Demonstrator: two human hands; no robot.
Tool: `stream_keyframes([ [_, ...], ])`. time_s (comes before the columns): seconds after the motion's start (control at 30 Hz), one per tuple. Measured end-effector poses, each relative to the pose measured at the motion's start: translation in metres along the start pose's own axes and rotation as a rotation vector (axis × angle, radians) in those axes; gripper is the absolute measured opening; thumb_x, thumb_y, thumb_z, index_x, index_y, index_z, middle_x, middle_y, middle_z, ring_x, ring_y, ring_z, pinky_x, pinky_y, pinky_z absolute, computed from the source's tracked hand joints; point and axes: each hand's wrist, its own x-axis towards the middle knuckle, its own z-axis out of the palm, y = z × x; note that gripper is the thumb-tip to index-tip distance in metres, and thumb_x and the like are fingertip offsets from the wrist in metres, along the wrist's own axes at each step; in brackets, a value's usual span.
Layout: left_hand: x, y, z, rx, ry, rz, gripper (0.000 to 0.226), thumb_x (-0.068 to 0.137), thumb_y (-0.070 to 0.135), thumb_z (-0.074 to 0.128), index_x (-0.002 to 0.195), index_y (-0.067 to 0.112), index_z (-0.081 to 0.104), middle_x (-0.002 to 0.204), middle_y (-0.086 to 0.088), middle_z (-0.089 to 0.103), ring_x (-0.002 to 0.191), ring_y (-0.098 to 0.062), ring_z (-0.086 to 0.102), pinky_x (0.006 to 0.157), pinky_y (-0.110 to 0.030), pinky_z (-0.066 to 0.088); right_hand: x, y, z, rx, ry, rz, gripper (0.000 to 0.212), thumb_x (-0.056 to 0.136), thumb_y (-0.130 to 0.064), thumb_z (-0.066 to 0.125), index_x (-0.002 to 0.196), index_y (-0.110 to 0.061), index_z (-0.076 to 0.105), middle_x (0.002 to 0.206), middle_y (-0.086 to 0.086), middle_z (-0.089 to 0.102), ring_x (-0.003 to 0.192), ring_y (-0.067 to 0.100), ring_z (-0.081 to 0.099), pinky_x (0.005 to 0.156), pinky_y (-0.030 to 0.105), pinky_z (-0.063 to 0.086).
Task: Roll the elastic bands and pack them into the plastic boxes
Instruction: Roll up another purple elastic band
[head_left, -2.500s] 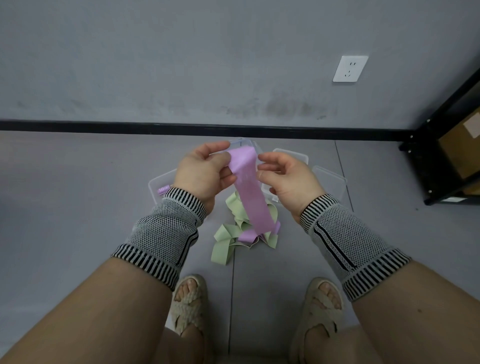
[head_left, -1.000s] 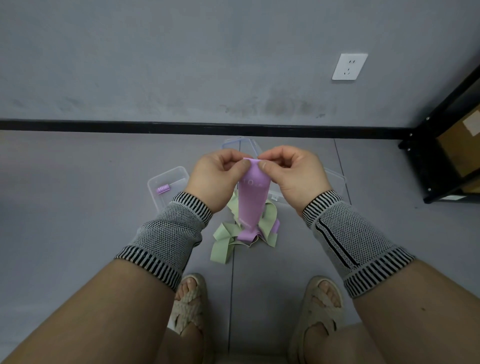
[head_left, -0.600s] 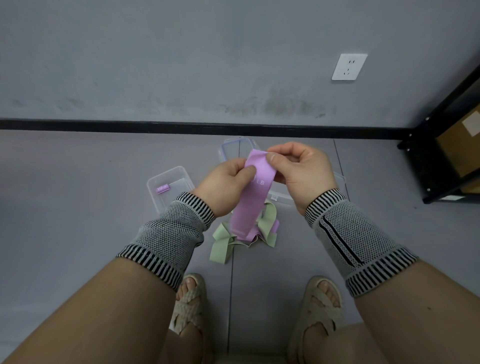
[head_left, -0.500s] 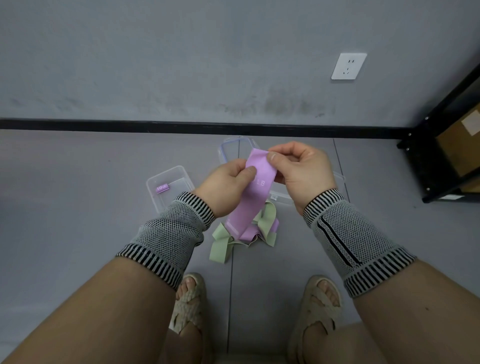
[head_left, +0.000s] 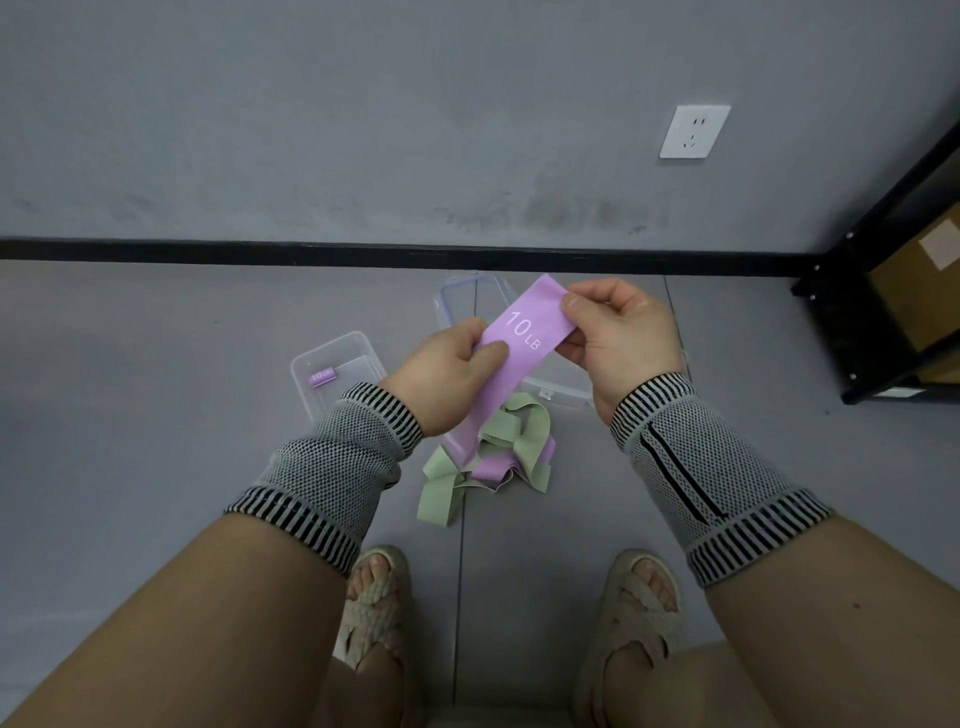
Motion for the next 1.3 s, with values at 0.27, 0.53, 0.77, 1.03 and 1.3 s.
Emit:
stream_keyframes([
  [0.27, 0.001, -0.005, -0.006, -0.009, 0.003, -0.008, 0.032, 0.099, 0.024, 0.040, 0.069, 0.018, 0.045, 0.065, 0.002, 0.044, 0.061, -0.014, 0.041, 0.059, -0.026, 0.033, 0.002, 0.001, -0.003, -0.007, 0.056, -0.014, 0.019, 0.088, 0.000, 0.057, 0.076, -0.015, 0.060, 0.073, 0.006, 0.065, 0.067, 0.015, 0.063, 0.065, 0.029, 0.056],
  [0.53, 0.001, -0.012, -0.009, -0.058, 0.010, -0.023, 0.033, 0.097, 0.029, 0.045, 0.067, 0.017, 0.041, 0.065, 0.001, 0.042, 0.061, -0.013, 0.038, 0.057, -0.024, 0.032, 0.006, 0.004, -0.004, 0.037, 0.125, 0.001, 0.019, 0.088, -0.002, 0.057, 0.075, -0.015, 0.061, 0.075, 0.006, 0.067, 0.071, 0.018, 0.065, 0.072, 0.035, 0.059],
  [0.77, 0.002, -0.019, -0.013, -0.007, 0.075, -0.042, 0.033, 0.097, 0.028, 0.045, 0.066, 0.018, 0.048, 0.061, 0.003, 0.043, 0.056, -0.010, 0.039, 0.050, -0.017, 0.031, 0.013, 0.008, -0.011, 0.040, 0.226, 0.024, 0.017, 0.089, -0.005, 0.058, 0.078, -0.017, 0.060, 0.082, 0.006, 0.069, 0.078, 0.019, 0.069, 0.070, 0.031, 0.057],
  [1.03, 0.005, -0.018, -0.013, 0.036, 0.278, 0.022, 0.019, 0.092, 0.026, 0.055, 0.074, 0.021, 0.058, 0.065, 0.009, 0.053, 0.063, -0.011, 0.048, 0.061, -0.025, 0.038, 0.008, 0.008, -0.009, -0.364, 0.149, -0.161, 0.022, 0.085, -0.016, 0.063, 0.106, -0.023, 0.061, 0.106, -0.007, 0.064, 0.099, 0.009, 0.058, 0.088, 0.025, 0.045],
  [1.3, -0.001, -0.008, -0.008, 0.066, 0.152, 0.138, 0.017, 0.092, 0.030, 0.056, 0.076, 0.025, 0.060, 0.068, 0.005, 0.061, 0.074, -0.019, 0.060, 0.069, -0.029, 0.047, -0.011, 0.009, 0.008, -0.572, -0.424, -0.288, 0.033, 0.095, -0.011, 0.050, 0.125, -0.019, 0.059, 0.131, 0.001, 0.056, 0.123, 0.010, 0.048, 0.108, 0.024, 0.033],
])
